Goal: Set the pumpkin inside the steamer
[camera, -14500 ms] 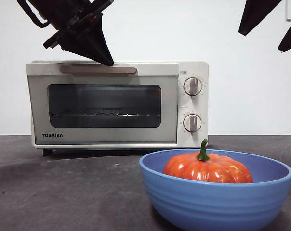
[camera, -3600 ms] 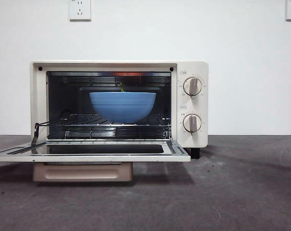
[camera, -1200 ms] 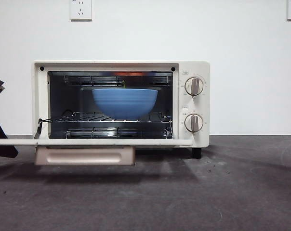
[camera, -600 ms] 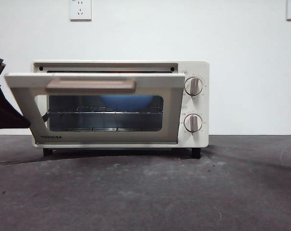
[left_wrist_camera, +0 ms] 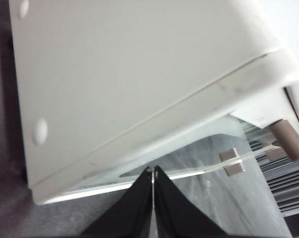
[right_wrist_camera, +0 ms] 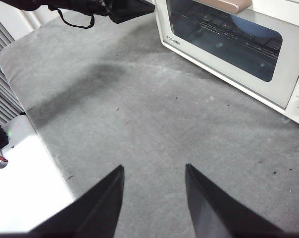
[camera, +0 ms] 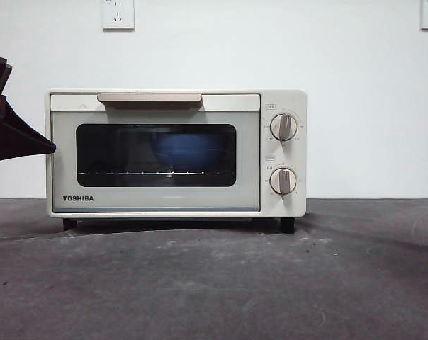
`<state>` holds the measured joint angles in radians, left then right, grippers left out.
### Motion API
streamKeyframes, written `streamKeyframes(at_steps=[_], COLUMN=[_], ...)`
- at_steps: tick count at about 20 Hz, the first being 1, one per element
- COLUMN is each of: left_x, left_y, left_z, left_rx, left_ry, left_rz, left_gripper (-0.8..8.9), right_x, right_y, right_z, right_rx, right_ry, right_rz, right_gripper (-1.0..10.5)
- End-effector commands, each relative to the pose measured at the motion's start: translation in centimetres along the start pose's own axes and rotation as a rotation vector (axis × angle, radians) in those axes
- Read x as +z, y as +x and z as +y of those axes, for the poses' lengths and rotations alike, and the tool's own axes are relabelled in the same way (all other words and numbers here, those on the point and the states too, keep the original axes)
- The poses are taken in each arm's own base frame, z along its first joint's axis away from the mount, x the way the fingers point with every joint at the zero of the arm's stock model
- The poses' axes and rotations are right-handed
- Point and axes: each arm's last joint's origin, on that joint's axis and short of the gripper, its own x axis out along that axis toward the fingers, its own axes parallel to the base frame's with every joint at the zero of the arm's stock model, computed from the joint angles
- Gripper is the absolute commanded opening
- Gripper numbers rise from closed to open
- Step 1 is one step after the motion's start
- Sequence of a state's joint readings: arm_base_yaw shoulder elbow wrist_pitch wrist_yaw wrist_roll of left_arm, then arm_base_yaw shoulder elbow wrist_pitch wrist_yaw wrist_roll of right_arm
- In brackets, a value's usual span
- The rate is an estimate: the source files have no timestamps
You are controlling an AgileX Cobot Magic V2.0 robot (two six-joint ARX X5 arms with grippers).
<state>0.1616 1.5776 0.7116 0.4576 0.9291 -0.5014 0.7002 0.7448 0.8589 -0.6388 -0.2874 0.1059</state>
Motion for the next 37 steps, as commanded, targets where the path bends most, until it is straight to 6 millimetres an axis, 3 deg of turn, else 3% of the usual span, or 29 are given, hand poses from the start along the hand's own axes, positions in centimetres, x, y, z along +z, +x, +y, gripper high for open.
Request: streamKeyframes(at_steps=[1,9,16,29,37], left_x=[0.3,1.1,1.0,-1.8,-3.8], left_y=[0.2,-0.6,-2.3,-8.2,-11.7], left_z=[-0.3,-3.6,-8.9,-18.2,-21.2], left_rx=[-0.031,-0.073,-0.091,0.049,0.191], left_ry=[0.0,0.084,0.221,0.451,0.546], left_rz=[0.009,-0.015,-0.031,-0.059,0.021], left_gripper=[0.15,0.15,0.15,0.15,0.15], right_x=[0.2,0.2,0.3,0.8,1.2], right_y=[0.0,0.0,0.0,0.0,0.0], right_z=[0.2,0.1,0.1,0.2,0.2], right_rx=[0.009,0.008,0.002,0.008,-0.003], right_ry=[0.002,0.002,-0.002,-0.016,-0.023], right_rz=[-0.008,-0.009,-0.013,-0.064,-0.104], right_gripper=[2.0,2.0,2.0,2.0,2.0])
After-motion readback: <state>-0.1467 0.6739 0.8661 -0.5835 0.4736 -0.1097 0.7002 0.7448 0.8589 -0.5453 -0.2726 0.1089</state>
